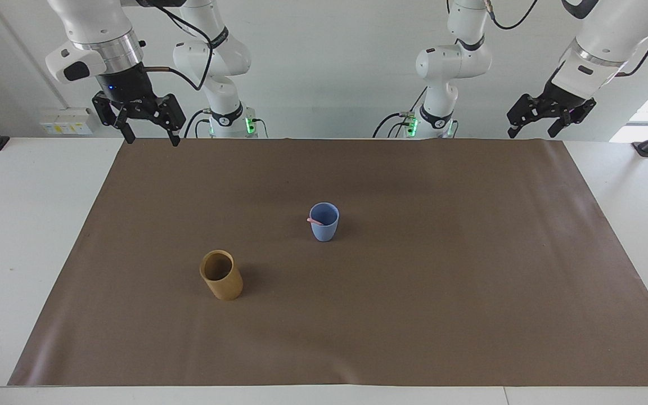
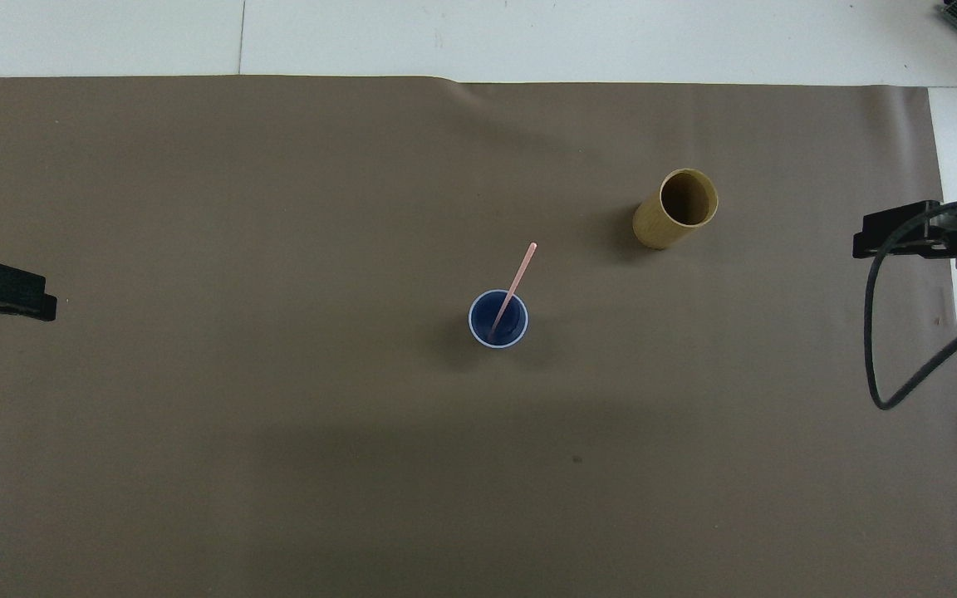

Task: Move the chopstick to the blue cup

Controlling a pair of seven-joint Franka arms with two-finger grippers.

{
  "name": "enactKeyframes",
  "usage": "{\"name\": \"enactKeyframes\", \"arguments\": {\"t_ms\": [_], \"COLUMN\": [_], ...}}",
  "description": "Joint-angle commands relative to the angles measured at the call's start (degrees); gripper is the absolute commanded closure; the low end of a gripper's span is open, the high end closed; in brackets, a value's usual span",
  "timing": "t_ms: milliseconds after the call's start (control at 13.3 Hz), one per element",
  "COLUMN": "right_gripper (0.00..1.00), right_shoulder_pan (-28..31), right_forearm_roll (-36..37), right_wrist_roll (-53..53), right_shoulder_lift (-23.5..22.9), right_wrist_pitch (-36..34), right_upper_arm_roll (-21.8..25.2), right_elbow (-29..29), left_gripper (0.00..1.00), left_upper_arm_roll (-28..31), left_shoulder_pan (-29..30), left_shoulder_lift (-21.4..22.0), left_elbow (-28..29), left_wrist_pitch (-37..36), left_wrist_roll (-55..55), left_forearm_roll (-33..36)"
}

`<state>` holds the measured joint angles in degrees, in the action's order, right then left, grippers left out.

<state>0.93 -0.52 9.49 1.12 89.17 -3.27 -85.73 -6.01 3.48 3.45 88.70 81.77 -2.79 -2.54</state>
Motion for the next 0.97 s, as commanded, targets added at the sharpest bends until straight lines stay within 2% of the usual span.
{"name": "enactKeyframes", "arguments": {"t_ms": [0, 900], "right_gripper": [0.0, 0.0], "right_shoulder_pan": [0.0, -0.2], "right_forearm_roll": [-0.1, -0.1], "right_wrist_roll": [1.3, 1.9], "right_shoulder_lift": [2.7, 2.9], "right_wrist_pitch": [0.1, -0.7], "right_upper_arm_roll": [-0.3, -0.5], "right_elbow": [-3.6, -3.5], "left_gripper": [0.0, 0.0], "left_upper_arm_roll": [-0.2, -0.3], "left_shoulder_pan": [0.8, 0.8], "left_shoulder_lift": [0.5, 0.5], "left_elbow": [-0.4, -0.4], "left_wrist_pitch": [-1.1, -1.1], "left_wrist_roll": [0.8, 0.8], "left_forearm_roll": [-0.6, -0.6]}}
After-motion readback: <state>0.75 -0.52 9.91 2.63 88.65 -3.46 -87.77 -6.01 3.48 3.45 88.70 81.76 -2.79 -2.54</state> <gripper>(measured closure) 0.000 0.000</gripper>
